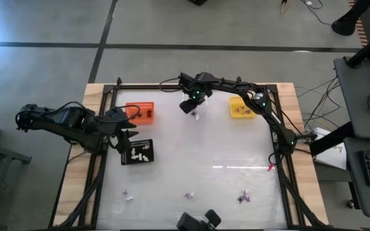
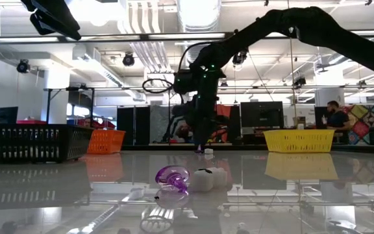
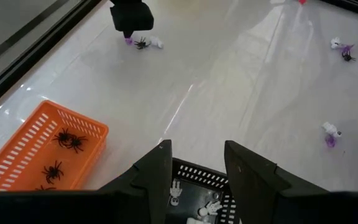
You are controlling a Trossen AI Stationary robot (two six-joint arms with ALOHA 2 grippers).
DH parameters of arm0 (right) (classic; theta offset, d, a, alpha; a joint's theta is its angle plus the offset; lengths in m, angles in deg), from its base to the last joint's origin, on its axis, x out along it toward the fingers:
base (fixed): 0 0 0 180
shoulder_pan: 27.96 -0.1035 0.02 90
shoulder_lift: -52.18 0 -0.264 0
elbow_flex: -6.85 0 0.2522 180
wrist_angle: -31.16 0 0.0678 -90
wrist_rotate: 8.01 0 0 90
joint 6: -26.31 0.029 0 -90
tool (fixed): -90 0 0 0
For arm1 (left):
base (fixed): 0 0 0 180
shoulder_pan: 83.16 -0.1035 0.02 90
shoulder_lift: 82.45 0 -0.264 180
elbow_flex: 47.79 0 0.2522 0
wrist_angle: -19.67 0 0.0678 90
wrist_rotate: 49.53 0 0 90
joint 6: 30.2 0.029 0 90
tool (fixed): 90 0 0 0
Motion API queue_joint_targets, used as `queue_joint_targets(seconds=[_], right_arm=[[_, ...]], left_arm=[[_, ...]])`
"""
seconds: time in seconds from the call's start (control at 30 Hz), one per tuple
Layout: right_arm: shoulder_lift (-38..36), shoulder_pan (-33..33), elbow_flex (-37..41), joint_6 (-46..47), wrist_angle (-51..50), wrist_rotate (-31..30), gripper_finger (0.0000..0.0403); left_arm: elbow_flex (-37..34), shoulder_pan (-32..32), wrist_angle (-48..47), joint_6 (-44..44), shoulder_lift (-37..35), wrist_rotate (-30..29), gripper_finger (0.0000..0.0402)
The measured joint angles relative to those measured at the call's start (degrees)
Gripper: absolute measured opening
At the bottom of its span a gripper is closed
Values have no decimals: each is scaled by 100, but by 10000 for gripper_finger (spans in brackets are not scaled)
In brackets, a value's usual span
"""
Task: Sort Halloween decoration
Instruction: Put the purple witch hat toy into the yellow bin
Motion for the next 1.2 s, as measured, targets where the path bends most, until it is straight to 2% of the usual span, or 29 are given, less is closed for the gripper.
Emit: queue_joint_targets(seconds=[0.27, 0.57, 0.8, 1.2], right_arm=[[0, 1, 74, -15, 10, 0, 80], [2, 13, 165, -186, 46, 0, 14], [-49, 13, 132, -337, -61, -4, 10], [-809, 26, 134, -679, -936, -176, 8]], left_arm=[[0, 0, -4, 3, 0, -2, 130], [0, 0, -9, 26, 0, -4, 130], [0, 0, -10, 114, 0, -6, 130], [0, -2, -13, 153, 0, -4, 130]])
